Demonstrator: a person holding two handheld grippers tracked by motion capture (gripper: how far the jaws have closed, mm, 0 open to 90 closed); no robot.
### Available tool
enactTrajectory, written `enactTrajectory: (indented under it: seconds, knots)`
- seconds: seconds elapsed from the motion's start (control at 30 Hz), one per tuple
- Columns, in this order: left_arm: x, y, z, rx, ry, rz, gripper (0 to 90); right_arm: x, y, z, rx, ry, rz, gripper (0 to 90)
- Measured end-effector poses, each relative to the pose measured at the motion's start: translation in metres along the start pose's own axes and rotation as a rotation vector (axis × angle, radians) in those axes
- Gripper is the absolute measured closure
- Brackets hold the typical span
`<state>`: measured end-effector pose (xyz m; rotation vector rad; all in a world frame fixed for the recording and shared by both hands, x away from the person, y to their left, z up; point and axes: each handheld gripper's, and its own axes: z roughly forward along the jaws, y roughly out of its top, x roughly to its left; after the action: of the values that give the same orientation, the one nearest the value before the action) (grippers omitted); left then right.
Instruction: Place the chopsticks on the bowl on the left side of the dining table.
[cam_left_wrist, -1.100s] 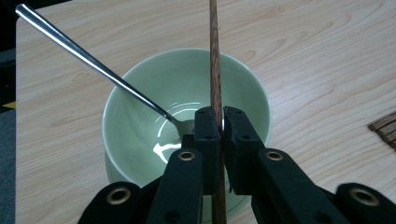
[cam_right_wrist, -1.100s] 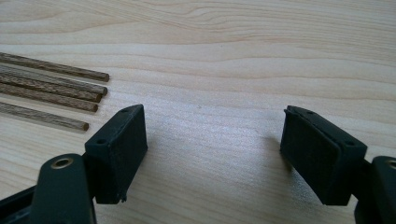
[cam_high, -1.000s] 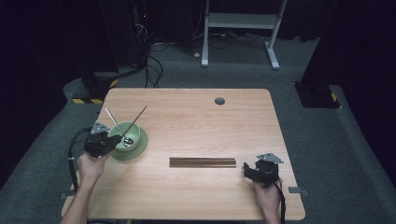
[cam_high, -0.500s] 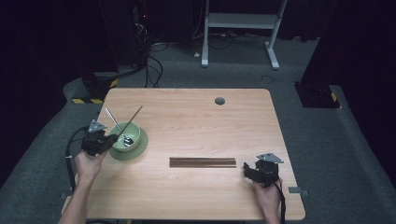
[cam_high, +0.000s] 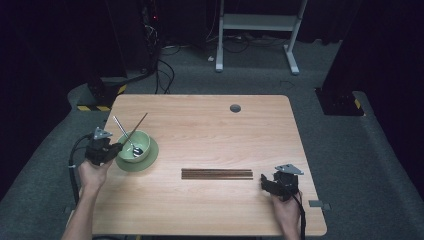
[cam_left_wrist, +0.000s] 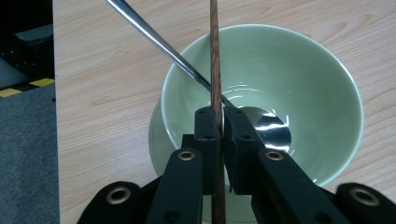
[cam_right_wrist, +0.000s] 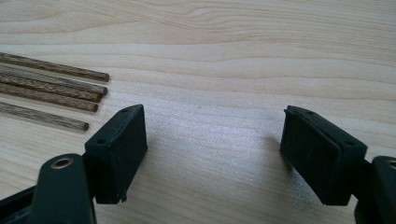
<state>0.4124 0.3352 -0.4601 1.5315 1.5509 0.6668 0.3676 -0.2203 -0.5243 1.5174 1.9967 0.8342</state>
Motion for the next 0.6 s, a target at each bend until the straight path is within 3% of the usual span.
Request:
enactTrajectory:
  seconds: [0.4, 0.6]
  knots:
    - [0.0043, 0.0013, 0.0008, -0.007, -0.011, -0.030, 82.9, 0.0000, 0.0000, 0.0000, 0.000, 0.000, 0.000, 22.3]
    - [0.0042, -0.0007, -0.0003, -0.026, -0.017, -0.068, 71.1, 0.0000, 0.0000, 0.0000, 0.000, 0.000, 0.000, 22.3]
